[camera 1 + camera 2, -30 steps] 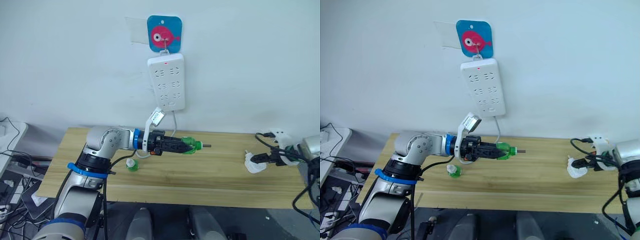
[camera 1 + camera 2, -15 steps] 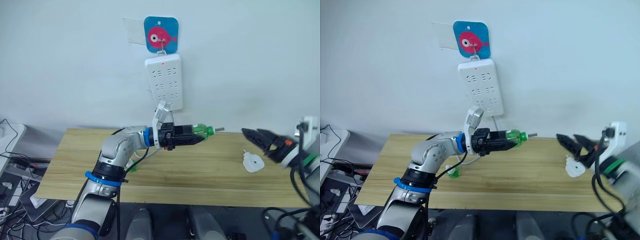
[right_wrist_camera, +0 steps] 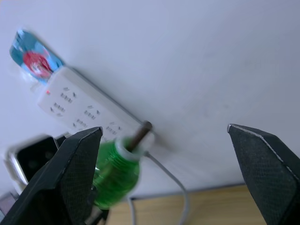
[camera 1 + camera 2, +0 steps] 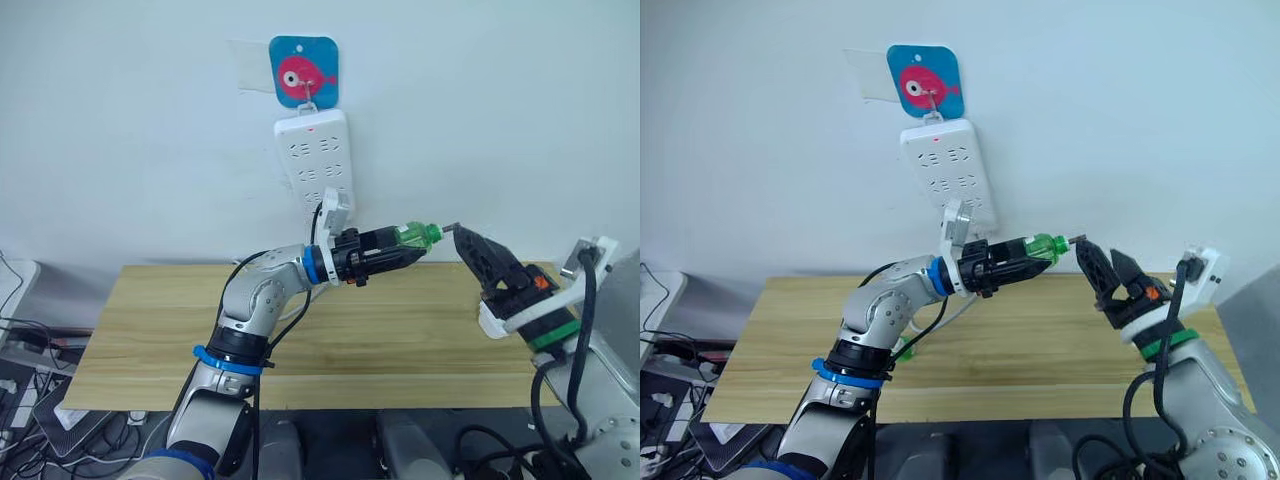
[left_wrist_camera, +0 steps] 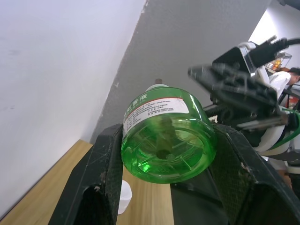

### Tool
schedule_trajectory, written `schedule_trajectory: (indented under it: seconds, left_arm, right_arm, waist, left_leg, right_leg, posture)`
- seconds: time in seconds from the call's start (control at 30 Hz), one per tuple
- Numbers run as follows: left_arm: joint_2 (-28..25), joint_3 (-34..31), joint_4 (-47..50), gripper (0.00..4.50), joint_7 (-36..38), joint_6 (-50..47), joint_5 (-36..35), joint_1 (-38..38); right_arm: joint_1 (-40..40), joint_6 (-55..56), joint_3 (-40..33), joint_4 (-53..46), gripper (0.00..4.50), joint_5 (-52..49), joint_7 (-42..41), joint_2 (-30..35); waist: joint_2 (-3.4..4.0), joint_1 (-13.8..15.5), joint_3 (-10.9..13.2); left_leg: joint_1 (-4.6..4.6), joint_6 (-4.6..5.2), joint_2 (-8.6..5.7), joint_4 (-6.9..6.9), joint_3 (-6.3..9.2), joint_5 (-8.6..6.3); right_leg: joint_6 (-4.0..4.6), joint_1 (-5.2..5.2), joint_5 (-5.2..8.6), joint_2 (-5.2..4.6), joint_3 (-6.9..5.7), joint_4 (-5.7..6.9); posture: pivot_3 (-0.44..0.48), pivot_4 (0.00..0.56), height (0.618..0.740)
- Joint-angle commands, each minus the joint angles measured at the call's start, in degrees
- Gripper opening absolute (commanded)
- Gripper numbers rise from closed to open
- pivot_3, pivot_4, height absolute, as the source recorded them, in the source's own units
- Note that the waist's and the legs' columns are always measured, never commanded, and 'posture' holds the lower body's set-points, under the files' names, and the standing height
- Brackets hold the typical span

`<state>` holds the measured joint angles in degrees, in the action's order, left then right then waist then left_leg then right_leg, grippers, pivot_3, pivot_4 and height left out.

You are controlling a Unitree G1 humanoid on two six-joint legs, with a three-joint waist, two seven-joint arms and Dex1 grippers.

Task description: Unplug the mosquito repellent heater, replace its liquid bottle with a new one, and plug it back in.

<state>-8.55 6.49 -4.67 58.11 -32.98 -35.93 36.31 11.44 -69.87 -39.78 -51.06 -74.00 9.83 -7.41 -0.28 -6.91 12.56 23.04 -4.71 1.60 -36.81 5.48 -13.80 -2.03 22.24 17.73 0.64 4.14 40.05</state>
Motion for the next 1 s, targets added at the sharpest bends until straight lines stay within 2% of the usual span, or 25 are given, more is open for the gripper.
schedule_trajectory:
  seconds: [0.03,0.13,0.27,0.4,0.67,0.83,0.93,1.0]
  left_arm:
    - [0.2,0.0,2.6,2.27,0.3,1.2,-0.2,-0.1]
    - [0.1,0.0,3.1,2.27,0.1,1.2,-0.4,-0.1]
    - [0.4,0.1,3.5,2.27,-0.3,1.3,-0.4,-0.3]
    - [0.5,0.4,4.3,2.27,-0.1,1.0,-0.7,-0.6]
    - [0.1,1.8,5.2,2.27,0.3,1.3,0.1,-2.0]
    - [-0.1,1.7,4.5,2.27,0.1,2.0,0.6,-2.0]
    - [0.0,1.9,4.7,2.27,0.2,2.0,0.6,-2.2]
    - [0.1,2.1,5.0,2.27,0.4,2.1,0.7,-2.4]
  right_arm:
    - [-6.8,11.0,8.7,1.1,4.48,-12.7,10.2,-6.5]
    - [-7.8,20.1,14.5,2.3,4.48,-19.6,16.8,-1.9]
    - [-8.1,28.1,21.2,3.1,4.48,-23.3,20.6,3.2]
    - [-8.3,31.4,26.1,4.3,4.48,-20.3,21.0,8.0]
    - [-7.2,38.0,31.9,4.6,4.48,-14.7,19.9,12.7]
    - [-7.7,40.8,33.8,4.6,4.48,-14.7,19.9,14.1]
    - [-7.9,41.1,34.7,4.7,3.90,-15.2,18.8,16.2]
    - [-8.1,41.9,35.2,4.8,3.20,-15.5,18.6,16.8]
  waist:
    - [-0.04,-0.1,0.0]
    - [-0.07,-0.3,-0.1]
    - [-0.07,-1.1,-0.1]
    - [-0.07,-1.1,-0.1]
    - [-0.06,-1.1,-0.1]
    - [-0.06,-1.1,-0.1]
    - [-0.06,-1.0,-0.1]
    - [-0.06,-1.0,-0.1]
  left_leg:
    - [0.00,0.00,-0.01,0.00,0.00,0.00]
    - [0.02,0.01,0.01,0.03,0.04,0.00]
    - [0.01,0.01,0.00,-0.03,0.01,0.00]
    - [0.00,0.01,0.06,0.02,0.04,0.00]
    - [0.01,0.00,0.05,0.00,0.04,0.00]
    - [0.01,0.00,0.05,0.00,0.04,0.00]
    - [0.01,0.00,0.05,0.00,0.03,0.00]
    - [0.01,0.00,0.05,-0.01,0.03,0.00]
  right_leg:
    - [0.00,0.00,0.00,0.00,-0.01,0.00]
    - [0.01,0.00,0.01,0.02,-0.03,-0.04]
    - [0.00,-0.01,0.01,0.02,0.01,-0.02]
    - [0.00,0.00,0.02,0.09,-0.01,-0.03]
    - [0.00,0.00,0.02,0.09,-0.01,-0.04]
    - [0.00,0.00,0.02,0.09,0.00,-0.04]
    - [0.01,-0.01,0.01,0.09,0.00,-0.04]
    - [0.01,-0.01,0.01,0.09,0.00,-0.04]
  posture:
    - [-0.143,0.154,0.740]
    - [-0.143,0.155,0.740]
    - [-0.142,0.152,0.740]
    - [-0.145,0.152,0.740]
    - [-0.154,0.151,0.740]
    - [-0.155,0.152,0.740]
    - [-0.156,0.154,0.740]
    - [-0.156,0.154,0.740]
